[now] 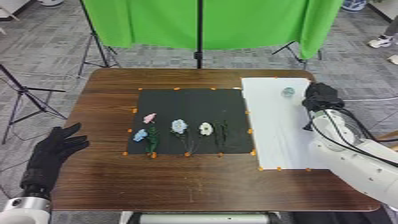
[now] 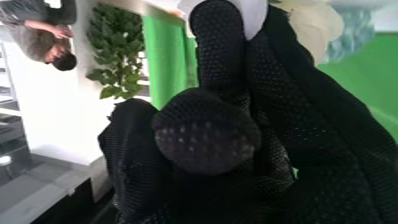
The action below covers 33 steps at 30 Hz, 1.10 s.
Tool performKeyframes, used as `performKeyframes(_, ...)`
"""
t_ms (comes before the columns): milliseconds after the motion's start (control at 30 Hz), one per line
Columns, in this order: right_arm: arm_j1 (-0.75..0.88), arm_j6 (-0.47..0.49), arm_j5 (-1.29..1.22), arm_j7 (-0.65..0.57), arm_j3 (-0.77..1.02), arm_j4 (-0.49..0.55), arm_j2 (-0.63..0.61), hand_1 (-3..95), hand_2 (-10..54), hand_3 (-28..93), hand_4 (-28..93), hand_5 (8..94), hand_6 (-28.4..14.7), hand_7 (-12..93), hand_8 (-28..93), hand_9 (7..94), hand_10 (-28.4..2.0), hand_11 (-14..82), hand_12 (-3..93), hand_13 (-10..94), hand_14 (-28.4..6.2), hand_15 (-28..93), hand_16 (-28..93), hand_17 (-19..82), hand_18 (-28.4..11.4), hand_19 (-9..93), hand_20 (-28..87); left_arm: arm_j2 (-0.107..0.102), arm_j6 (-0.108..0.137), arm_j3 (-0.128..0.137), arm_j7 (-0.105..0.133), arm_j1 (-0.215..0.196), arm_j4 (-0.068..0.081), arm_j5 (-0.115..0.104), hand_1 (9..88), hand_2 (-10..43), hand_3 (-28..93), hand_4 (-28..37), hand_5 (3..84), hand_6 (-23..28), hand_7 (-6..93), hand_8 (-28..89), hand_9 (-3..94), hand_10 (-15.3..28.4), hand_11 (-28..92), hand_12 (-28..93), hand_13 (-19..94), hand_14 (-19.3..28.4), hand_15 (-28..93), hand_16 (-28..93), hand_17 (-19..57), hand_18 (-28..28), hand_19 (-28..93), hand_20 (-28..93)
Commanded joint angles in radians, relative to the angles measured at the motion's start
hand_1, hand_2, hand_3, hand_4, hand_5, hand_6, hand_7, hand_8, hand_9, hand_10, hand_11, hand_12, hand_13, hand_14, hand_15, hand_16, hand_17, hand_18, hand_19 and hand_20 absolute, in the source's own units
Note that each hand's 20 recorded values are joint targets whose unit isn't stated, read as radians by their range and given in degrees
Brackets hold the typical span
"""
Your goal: Arrange flowers
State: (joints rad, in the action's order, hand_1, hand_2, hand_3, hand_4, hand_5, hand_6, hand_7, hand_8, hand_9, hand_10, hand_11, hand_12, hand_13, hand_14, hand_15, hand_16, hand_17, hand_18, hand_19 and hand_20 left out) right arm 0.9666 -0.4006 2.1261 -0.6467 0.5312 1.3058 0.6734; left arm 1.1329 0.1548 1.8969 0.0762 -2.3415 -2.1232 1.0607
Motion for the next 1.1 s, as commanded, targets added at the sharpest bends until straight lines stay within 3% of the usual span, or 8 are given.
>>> performKeyframes(33,-0.062,-0.081,0.003,-0.007,0.100,0.198,-0.070,61.3,-9.5,59,-20,80.5,1.2,22,3,91.6,-7.9,8.3,41.1,93,-1.3,58,35,64,-13.5,93,52,-0.002,-0.011,0.007,-0.012,-0.014,-0.001,0.004,16.9,25.1,59,-28.3,45.0,6.1,8.0,-6,48.9,16.8,18,9,41,20.7,23,-4,7.5,16.3,20,17)
performKeyframes(133,-0.111,-0.093,-0.071,0.044,0.071,0.295,-0.072,61.3,-9.5,59,-20,80.5,1.2,22,3,91.7,-7.9,8.2,41.2,92,-1.3,58,35,64,-13.5,93,53,-0.006,-0.014,0.004,-0.013,-0.008,0.002,0.004,17.0,25.1,58,-28.3,45.0,6.1,8.0,-6,49.0,16.8,18,9,41,20.7,23,-4,7.4,16.4,21,17)
performKeyframes(333,-0.164,0.030,-0.195,0.137,-0.013,0.418,-0.030,61.3,-9.5,59,-19,80.4,1.2,22,4,91.6,-7.9,8.1,41.3,92,-1.1,58,36,64,-13.3,93,53,-0.010,-0.024,-0.008,-0.016,0.008,0.007,0.004,17.1,25.1,58,-28.3,45.0,6.2,8.0,-6,48.9,16.9,18,9,41,20.6,23,-4,7.4,16.4,21,17)
performKeyframes(467,-0.223,0.114,-0.271,0.166,-0.125,0.416,0.021,61.3,-9.5,58,-19,80.4,1.2,22,4,91.3,-8.0,7.8,41.1,92,-1.1,58,36,64,-13.2,93,53,-0.008,-0.023,-0.006,-0.013,0.005,0.007,0.005,17.0,25.1,58,-28.3,45.0,6.2,7.9,-6,48.9,16.9,18,9,41,20.6,23,-4,7.3,16.4,21,17)
performKeyframes(600,-0.248,0.135,-0.275,0.181,-0.200,0.399,0.069,61.3,-9.5,58,-19,80.5,1.2,22,4,91.0,-8.2,7.4,40.6,92,-1.1,58,36,64,-12.9,93,53,-0.004,-0.019,-0.007,-0.010,0.004,0.005,0.005,16.9,25.2,58,-28.3,45.0,6.2,7.9,-6,48.9,16.8,18,9,41,20.6,23,-4,7.3,16.4,21,17)
performKeyframes(1100,-0.235,0.237,-0.279,0.186,-0.258,0.386,0.142,60.7,-9.5,58,-18,80.3,1.2,22,4,90.5,-8.8,7.0,40.0,92,-1.5,58,36,63,-13.1,93,53,0.001,-0.024,-0.012,-0.013,0.008,0.010,0.003,16.4,25.2,58,-28.3,45.0,6.5,7.8,-6,48.9,16.7,18,9,41,20.8,23,-4,7.2,16.4,21,17)
